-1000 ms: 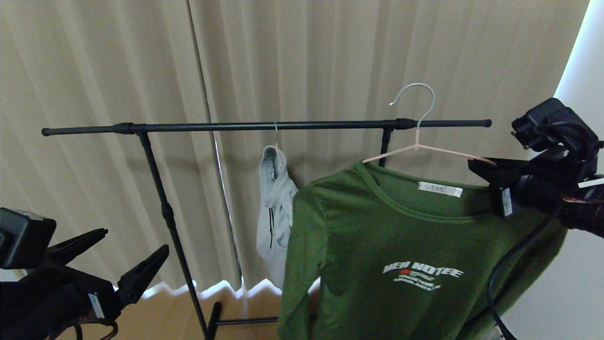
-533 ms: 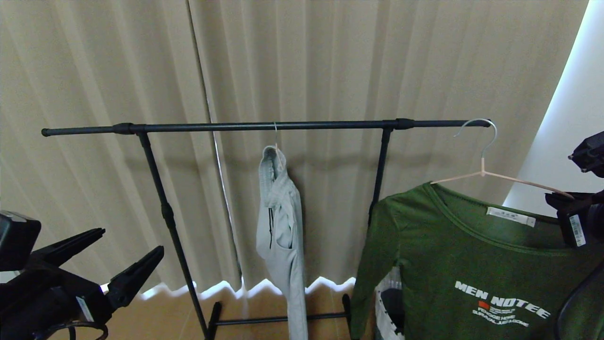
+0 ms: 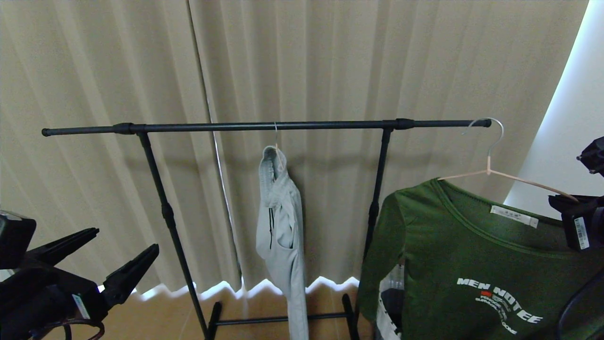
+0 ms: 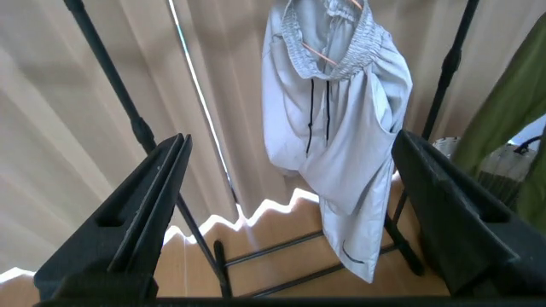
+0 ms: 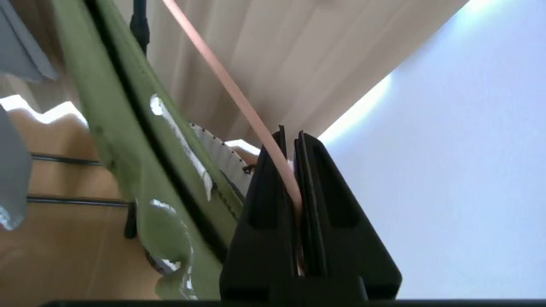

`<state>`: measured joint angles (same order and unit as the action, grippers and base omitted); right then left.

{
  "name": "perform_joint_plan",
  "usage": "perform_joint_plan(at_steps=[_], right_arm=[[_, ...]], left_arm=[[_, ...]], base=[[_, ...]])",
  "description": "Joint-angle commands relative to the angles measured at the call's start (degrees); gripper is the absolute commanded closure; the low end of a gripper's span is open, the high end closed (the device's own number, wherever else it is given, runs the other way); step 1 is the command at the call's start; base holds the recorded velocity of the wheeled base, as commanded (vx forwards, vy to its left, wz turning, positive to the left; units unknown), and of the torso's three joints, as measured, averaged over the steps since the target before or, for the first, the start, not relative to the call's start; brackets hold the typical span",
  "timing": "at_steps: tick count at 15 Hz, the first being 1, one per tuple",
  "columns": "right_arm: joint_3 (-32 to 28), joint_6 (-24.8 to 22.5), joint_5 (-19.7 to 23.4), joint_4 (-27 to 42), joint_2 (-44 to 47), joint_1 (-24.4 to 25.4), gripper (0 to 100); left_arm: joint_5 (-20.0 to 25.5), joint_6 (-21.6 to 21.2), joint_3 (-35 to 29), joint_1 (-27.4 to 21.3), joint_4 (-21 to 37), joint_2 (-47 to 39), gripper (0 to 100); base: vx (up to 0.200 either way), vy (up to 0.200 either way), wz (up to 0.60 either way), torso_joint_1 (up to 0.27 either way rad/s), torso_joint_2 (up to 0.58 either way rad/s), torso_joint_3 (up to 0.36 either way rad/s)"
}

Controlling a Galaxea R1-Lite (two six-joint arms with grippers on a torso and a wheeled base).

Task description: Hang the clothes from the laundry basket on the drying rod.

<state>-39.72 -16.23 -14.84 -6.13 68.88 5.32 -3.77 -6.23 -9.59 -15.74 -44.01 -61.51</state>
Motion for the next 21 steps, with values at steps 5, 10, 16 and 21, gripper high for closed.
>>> perform_joint_plan(at_steps=[5, 10, 16, 21], right_arm=[[0.96, -0.03, 0.25, -0.37, 0.38, 0.13, 100], [0.87, 4.54, -0.02, -0.37, 2.58, 4.97, 100], [-0.10, 9.02, -0.02, -0.81, 6.62, 10.86, 100], [-6.16, 14.91, -0.63, -0.72, 15.32, 16.83, 100]], left_arm=[[-0.01, -0.01, -0.07, 0.01, -0.03, 0.17, 0], [-0.10, -0.01, 0.01, 0.01, -0.11, 0.34, 0], [-0.10, -0.27, 0.10, 0.01, -0.11, 0.34, 0], [-0.01, -1.77, 0.54, -0.08, -0.11, 4.03, 0]], base=[[0.200, 0.000, 0.00, 0.001, 0.00, 0.002], [0.200, 0.000, 0.00, 0.008, 0.00, 0.002], [0.200, 0.000, 0.00, 0.005, 0.00, 0.003], [0.040, 0.000, 0.00, 0.000, 0.00, 0.001]])
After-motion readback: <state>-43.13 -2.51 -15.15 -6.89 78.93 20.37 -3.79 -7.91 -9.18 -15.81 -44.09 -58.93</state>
